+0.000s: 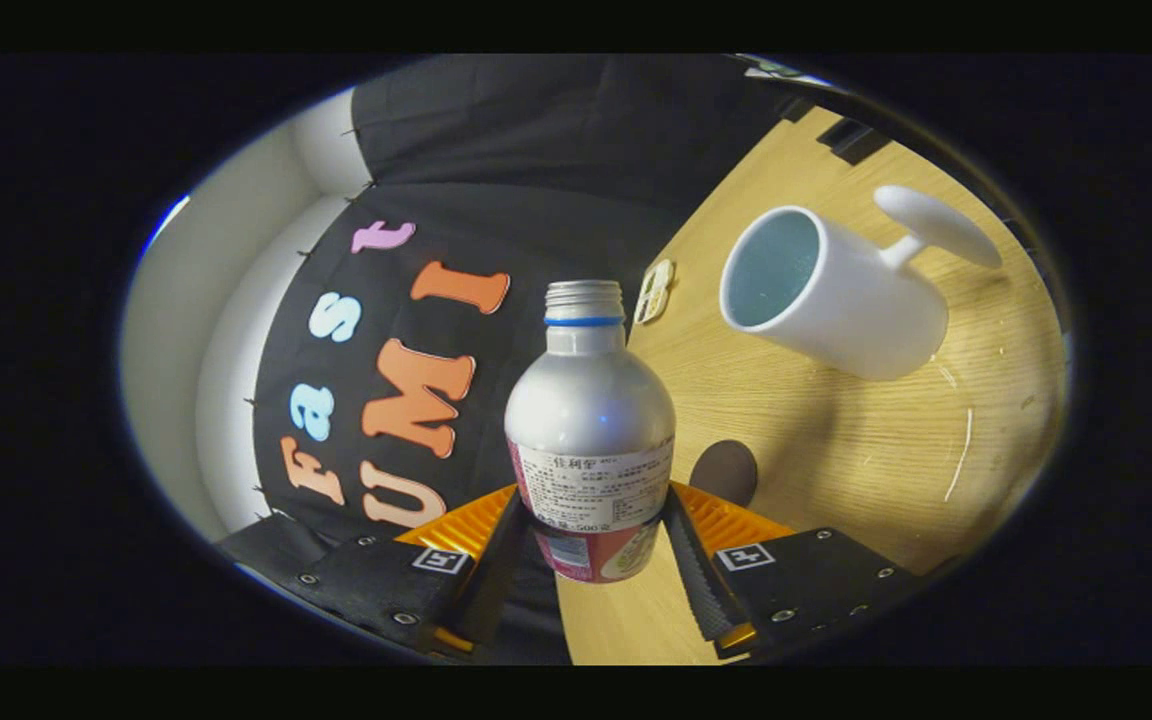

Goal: Take the bottle from table, then pour the juice into the cup, finally place the bottle on the coaster

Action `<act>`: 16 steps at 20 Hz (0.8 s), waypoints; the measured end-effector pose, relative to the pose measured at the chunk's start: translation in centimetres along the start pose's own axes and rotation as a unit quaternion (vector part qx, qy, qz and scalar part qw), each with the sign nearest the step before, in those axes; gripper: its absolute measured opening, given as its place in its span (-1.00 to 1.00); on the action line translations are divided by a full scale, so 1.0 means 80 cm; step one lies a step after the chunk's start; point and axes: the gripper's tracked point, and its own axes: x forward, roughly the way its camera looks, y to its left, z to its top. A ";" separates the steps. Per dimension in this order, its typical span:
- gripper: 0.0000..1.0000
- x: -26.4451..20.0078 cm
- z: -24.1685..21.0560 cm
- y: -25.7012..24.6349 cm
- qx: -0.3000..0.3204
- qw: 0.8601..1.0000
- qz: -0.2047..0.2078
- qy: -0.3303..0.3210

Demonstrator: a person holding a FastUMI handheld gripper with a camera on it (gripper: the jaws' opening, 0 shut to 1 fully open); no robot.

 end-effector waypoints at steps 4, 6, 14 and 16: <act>0.49 0.004 0.002 -0.001 0.054 0.999 0.002 -0.005; 0.49 0.006 0.002 0.000 0.078 0.997 0.001 -0.004; 0.49 0.008 0.009 0.016 0.158 0.987 0.011 -0.007; 0.49 0.006 0.014 0.020 0.177 0.984 0.020 -0.010</act>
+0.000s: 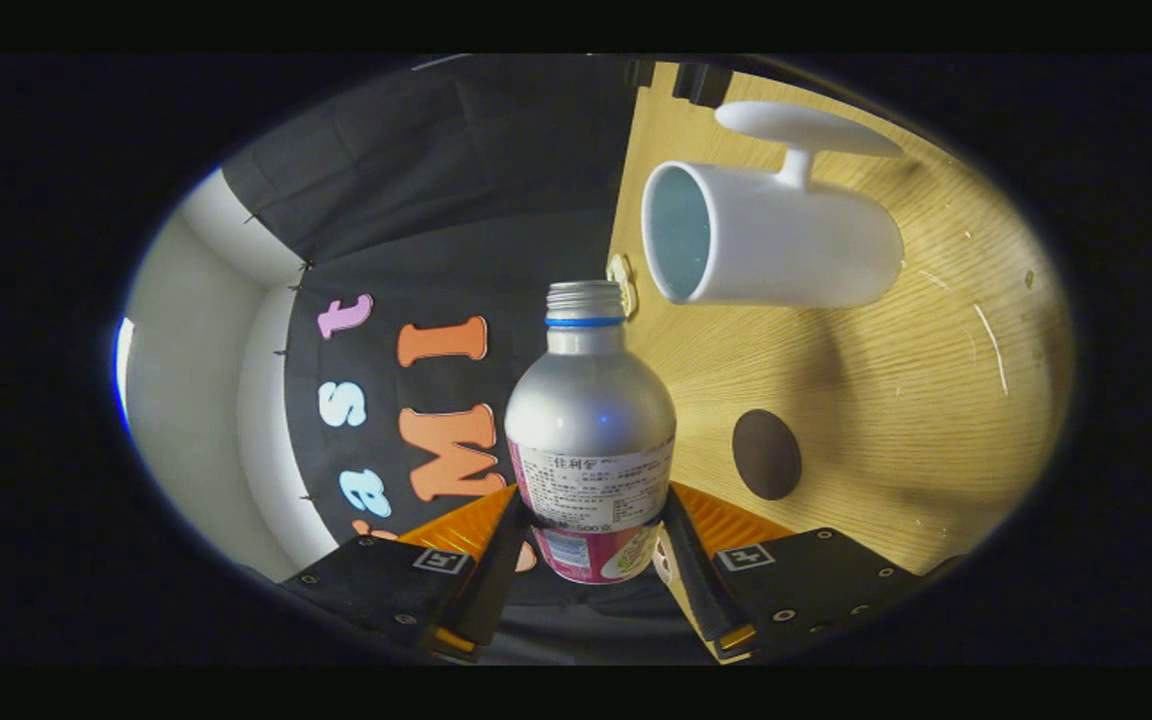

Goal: Take the bottle from table, then pour the juice into the cup, finally place the bottle on the coaster

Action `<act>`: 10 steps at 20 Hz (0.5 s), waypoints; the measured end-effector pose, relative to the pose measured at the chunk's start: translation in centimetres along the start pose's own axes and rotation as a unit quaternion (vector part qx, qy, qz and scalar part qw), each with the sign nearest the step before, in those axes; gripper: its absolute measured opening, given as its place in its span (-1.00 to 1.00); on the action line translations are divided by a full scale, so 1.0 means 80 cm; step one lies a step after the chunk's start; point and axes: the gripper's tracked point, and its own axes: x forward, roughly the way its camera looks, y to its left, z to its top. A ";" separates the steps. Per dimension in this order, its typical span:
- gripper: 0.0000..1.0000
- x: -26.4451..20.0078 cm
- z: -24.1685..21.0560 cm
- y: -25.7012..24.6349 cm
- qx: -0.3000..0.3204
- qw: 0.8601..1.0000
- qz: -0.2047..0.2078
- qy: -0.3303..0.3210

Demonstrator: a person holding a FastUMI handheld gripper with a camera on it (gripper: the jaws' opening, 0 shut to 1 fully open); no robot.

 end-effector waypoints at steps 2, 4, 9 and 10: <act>0.49 -0.001 0.000 0.003 0.017 1.000 0.006 0.000; 0.49 0.003 0.000 0.002 0.031 0.999 0.008 -0.002; 0.49 0.006 0.002 0.010 0.055 0.998 0.012 -0.005; 0.49 0.008 0.001 0.014 0.059 0.998 0.013 -0.005</act>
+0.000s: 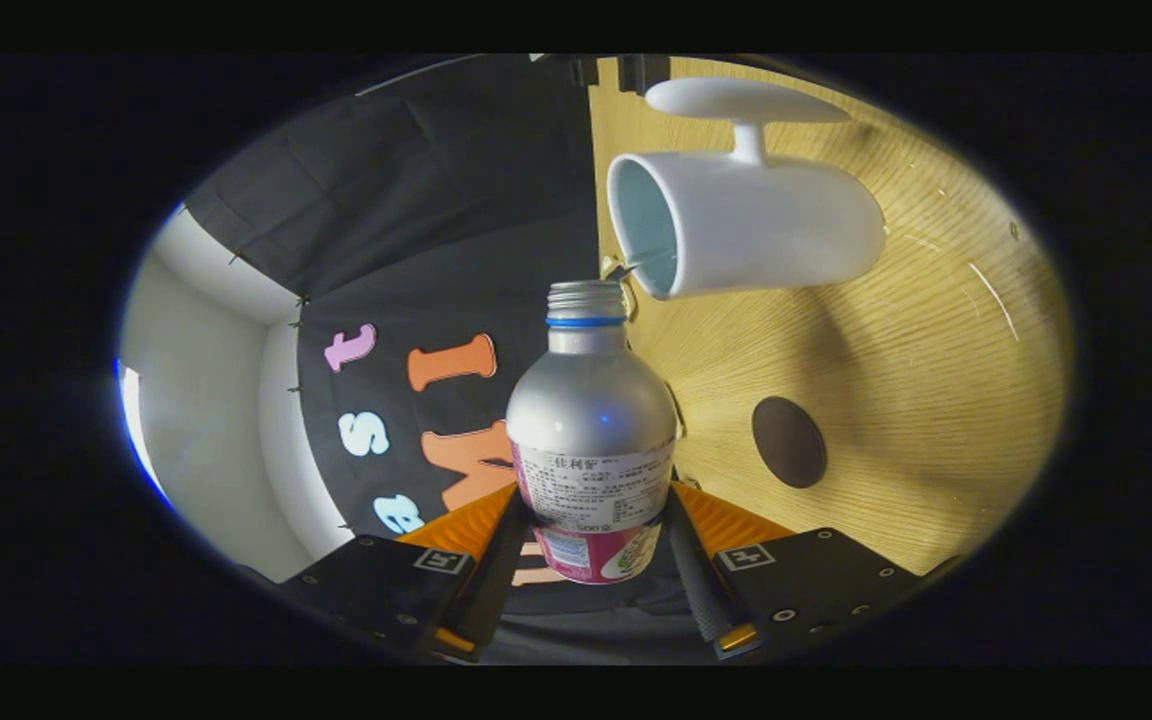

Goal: Take the bottle from table, then pour the juice into the cup, finally place the bottle on the coaster

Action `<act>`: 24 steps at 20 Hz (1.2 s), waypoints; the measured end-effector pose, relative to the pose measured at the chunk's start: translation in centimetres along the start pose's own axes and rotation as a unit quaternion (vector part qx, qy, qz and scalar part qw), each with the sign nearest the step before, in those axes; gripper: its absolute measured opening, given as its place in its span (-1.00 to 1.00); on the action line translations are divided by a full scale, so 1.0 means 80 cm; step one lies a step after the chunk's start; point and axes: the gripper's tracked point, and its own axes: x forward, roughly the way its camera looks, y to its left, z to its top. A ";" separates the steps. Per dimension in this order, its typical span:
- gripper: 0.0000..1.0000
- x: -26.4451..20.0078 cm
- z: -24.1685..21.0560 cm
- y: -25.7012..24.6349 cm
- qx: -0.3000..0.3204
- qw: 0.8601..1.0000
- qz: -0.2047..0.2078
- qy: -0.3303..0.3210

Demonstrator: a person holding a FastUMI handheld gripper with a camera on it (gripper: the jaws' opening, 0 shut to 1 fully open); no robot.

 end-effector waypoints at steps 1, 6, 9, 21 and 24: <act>0.49 0.002 0.001 0.002 0.003 1.000 0.002 0.000; 0.49 0.004 0.008 0.001 0.005 1.000 0.003 -0.002; 0.49 0.003 0.010 0.002 0.009 1.000 0.006 -0.006; 0.49 0.006 0.019 0.018 0.036 0.999 0.023 -0.020; 0.50 0.007 0.020 0.028 0.044 0.998 0.031 -0.020</act>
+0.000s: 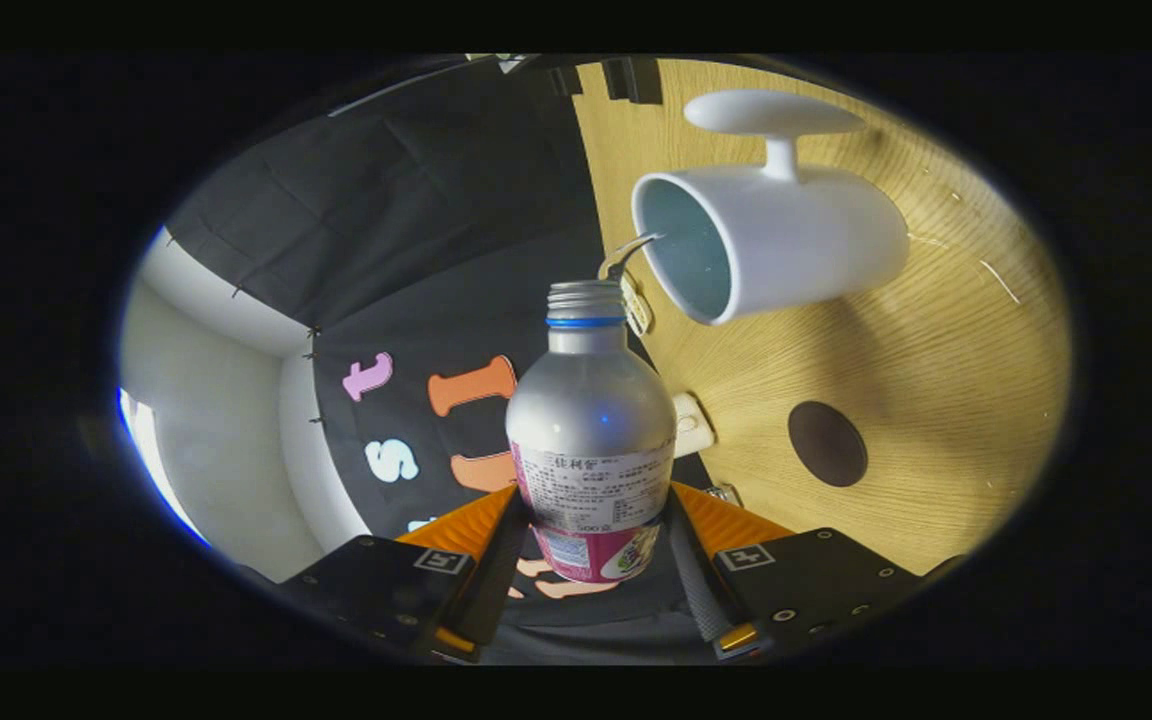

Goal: Take the bottle from table, then pour the juice into the cup, finally place the bottle on the coaster

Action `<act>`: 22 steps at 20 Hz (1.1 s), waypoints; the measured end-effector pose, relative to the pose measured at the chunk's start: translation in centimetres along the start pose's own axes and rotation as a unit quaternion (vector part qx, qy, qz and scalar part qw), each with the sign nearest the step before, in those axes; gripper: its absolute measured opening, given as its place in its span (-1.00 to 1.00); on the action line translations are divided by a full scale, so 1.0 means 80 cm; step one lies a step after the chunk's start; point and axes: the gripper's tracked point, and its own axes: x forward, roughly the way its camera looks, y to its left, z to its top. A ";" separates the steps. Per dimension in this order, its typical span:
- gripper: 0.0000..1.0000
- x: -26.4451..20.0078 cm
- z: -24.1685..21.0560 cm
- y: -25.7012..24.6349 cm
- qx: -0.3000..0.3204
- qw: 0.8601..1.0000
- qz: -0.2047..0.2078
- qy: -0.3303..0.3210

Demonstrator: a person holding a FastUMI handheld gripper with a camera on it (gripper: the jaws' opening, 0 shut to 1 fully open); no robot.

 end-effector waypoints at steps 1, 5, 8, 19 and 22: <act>0.49 0.001 0.000 0.002 0.002 1.000 0.002 0.000; 0.49 0.003 0.002 0.005 0.013 1.000 0.006 -0.003; 0.49 0.002 0.003 0.007 0.021 1.000 0.007 -0.005; 0.49 0.005 -0.004 0.011 0.047 0.999 0.014 -0.004; 0.49 0.005 -0.005 0.011 0.061 0.998 0.011 -0.005</act>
